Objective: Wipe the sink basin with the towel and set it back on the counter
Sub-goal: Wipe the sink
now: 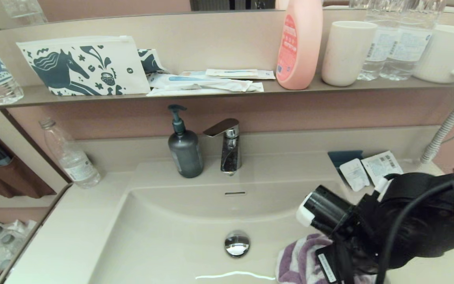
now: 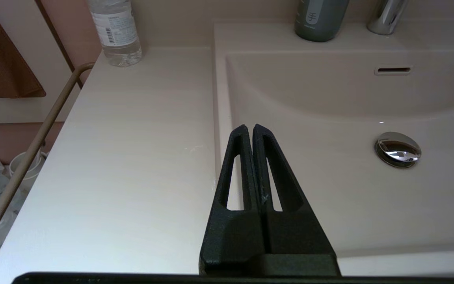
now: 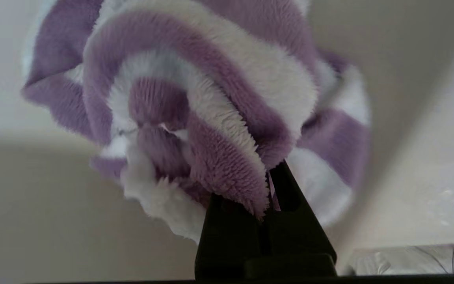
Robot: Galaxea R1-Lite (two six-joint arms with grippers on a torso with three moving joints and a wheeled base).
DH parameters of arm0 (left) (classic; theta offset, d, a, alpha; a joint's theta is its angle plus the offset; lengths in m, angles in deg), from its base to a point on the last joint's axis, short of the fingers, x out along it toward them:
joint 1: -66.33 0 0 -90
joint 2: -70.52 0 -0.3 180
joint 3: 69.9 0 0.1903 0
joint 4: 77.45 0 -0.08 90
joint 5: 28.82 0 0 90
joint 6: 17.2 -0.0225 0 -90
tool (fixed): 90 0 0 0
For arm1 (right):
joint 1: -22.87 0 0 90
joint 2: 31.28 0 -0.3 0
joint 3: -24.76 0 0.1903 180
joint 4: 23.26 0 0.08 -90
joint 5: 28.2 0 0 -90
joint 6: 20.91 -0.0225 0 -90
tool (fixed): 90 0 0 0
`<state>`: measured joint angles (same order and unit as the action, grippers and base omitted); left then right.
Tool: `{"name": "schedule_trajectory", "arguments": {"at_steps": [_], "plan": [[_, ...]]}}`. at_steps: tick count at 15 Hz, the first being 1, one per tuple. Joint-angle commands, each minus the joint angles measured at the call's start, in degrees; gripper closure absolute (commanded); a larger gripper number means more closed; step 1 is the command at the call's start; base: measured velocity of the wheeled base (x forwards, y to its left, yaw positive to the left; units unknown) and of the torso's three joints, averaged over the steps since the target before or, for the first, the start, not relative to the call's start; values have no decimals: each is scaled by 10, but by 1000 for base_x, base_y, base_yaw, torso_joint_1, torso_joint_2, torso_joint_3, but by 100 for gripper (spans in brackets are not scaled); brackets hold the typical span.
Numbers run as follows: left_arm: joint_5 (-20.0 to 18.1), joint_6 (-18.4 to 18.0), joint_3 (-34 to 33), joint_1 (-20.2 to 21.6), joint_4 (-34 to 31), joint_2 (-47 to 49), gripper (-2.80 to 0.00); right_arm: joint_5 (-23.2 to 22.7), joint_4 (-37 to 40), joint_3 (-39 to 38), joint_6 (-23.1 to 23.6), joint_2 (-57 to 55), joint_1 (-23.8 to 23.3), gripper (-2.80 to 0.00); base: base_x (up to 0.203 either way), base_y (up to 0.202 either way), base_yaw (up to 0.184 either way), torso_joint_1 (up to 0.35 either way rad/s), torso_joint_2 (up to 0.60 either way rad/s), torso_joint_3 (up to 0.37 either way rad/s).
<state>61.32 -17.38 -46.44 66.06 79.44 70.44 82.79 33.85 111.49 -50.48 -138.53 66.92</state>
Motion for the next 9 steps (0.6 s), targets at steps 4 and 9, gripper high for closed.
{"name": "schedule_trajectory", "arguments": {"at_steps": [4,9], "plan": [[0,0,0,0,0,1,0,1,-77,-16,-51,-135,37,0,0,0,0,0,0,0],[0,0,0,0,0,1,0,-92,-163,-15,-67,-177,50,0,0,0,0,0,0,0]]}}
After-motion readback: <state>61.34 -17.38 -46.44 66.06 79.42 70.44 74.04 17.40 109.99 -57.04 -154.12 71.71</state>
